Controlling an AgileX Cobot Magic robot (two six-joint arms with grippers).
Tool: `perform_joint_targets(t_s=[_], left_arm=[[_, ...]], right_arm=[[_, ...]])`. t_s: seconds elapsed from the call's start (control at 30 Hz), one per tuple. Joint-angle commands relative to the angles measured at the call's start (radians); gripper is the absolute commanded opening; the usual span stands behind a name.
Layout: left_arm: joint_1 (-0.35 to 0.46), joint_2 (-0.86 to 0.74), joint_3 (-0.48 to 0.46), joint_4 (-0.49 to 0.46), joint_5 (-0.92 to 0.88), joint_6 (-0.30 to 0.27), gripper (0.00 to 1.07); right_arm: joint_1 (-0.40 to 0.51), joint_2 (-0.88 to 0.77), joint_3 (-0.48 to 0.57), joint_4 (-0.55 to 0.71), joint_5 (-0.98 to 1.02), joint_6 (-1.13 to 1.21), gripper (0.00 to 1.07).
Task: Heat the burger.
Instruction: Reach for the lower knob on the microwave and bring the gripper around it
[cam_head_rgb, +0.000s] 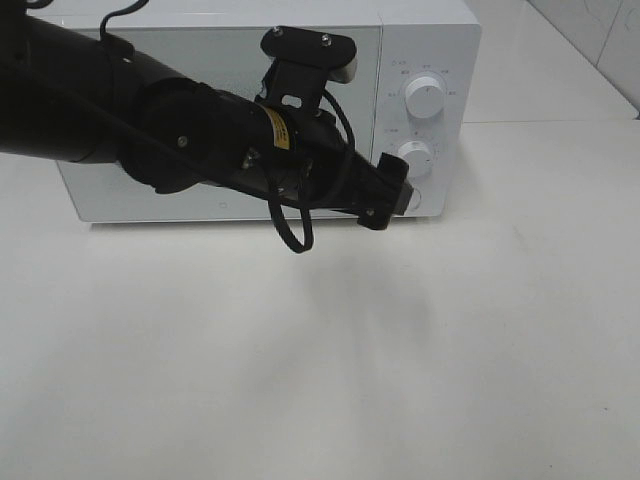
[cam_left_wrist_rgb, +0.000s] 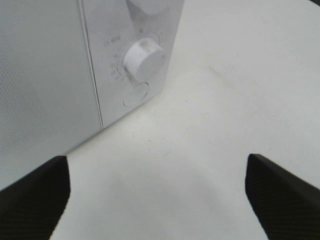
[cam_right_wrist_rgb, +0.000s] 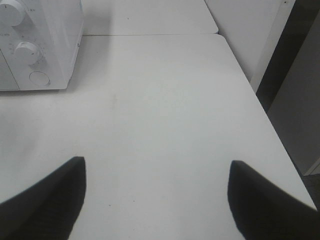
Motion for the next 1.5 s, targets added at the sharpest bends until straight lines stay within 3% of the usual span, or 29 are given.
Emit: perform_joint_targets(t_s=[0.03, 0.43, 0.77, 0.87, 1.07, 1.13, 1.17, 1.2, 1.23, 1.27, 1.33, 1.37, 1.43, 1.5], left_arm=[[-0.022, -0.041, -0.007, -0.023, 0.148, -0.006, 0.99], [-0.022, -0.201, -0.007, -0.037, 0.708, 0.004, 0.99], [-0.014, -0.288, -0.007, 0.000, 0.907, 0.001, 0.98], [0.022, -0.305, -0.007, -0.010, 0.956, 0.003, 0.98], [0.158, -0.362, -0.003, -0.032, 0.989, 0.046, 0.98], [0.247, -0.396, 0.000, -0.052, 1.015, 0.068, 0.98], [0.247, -0.396, 0.000, -0.052, 1.015, 0.068, 0.98], [0.312, -0.416, 0.009, -0.068, 1.029, 0.089, 0.98], [0.312, -0.416, 0.009, -0.068, 1.029, 0.089, 0.98], [0.388, -0.438, 0.022, -0.092, 1.045, 0.119, 0.98], [0.420, -0.448, 0.029, -0.103, 1.049, 0.132, 0.98], [0.501, -0.469, 0.044, -0.125, 1.063, 0.159, 0.98], [0.539, -0.480, 0.052, -0.135, 1.068, 0.171, 0.98], [0.636, -0.513, 0.076, -0.145, 1.087, 0.188, 0.98]], right_arm=[[-0.006, -0.024, 0.000, -0.004, 0.002, -0.001, 0.76], [-0.006, -0.024, 0.000, -0.004, 0.002, -0.001, 0.76], [-0.006, -0.024, 0.000, -0.004, 0.002, -0.001, 0.76], [-0.006, -0.024, 0.000, -0.004, 0.002, -0.001, 0.76], [-0.006, -0.024, 0.000, -0.004, 0.002, -0.001, 0.76], [-0.006, -0.024, 0.000, -0.004, 0.002, -0.001, 0.76], [-0.006, -0.024, 0.000, -0.004, 0.002, -0.001, 0.76], [-0.006, -0.024, 0.000, -0.004, 0.002, -0.001, 0.76], [-0.006, -0.024, 0.000, -0.004, 0.002, -0.001, 0.76], [-0.006, -0.024, 0.000, -0.004, 0.002, -0.001, 0.76], [-0.006, -0.024, 0.000, -0.004, 0.002, -0.001, 0.76], [-0.006, -0.024, 0.000, -0.004, 0.002, -0.001, 0.76], [-0.006, -0.024, 0.000, -0.004, 0.002, -0.001, 0.76], [-0.006, -0.024, 0.000, -0.004, 0.002, -0.001, 0.76]])
